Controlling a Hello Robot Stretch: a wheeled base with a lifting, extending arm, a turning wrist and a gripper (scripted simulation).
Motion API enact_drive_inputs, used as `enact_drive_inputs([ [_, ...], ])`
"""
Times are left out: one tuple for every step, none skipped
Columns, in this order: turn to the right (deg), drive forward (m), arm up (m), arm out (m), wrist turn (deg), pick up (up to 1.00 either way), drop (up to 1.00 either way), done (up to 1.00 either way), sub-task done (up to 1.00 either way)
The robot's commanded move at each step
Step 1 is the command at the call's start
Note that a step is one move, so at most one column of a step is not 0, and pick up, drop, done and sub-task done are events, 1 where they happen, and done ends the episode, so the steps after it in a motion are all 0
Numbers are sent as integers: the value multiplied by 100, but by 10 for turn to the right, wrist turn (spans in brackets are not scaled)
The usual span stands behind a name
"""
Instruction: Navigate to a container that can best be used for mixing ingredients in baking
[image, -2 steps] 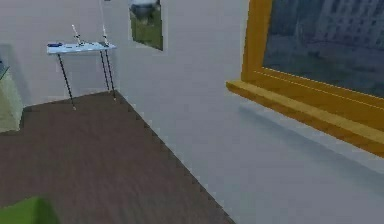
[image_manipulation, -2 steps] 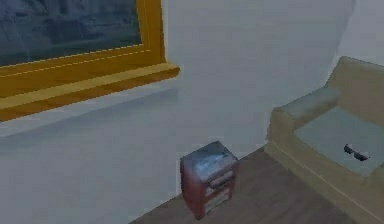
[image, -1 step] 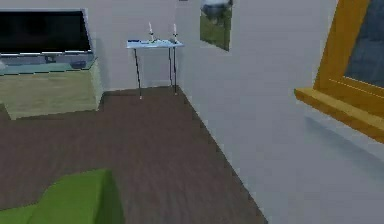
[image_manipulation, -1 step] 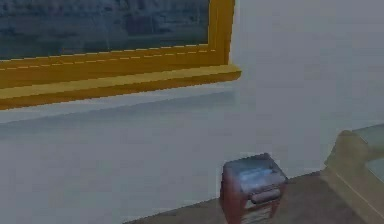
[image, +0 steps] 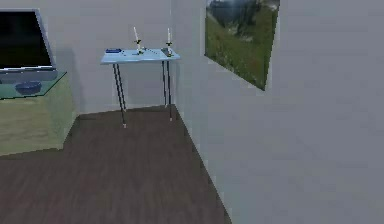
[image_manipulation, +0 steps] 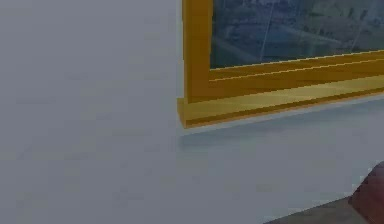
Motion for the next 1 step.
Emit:
enact_drive_inputs([
  [-60, 0, 0, 0, 0, 0, 0, 0, 0],
])
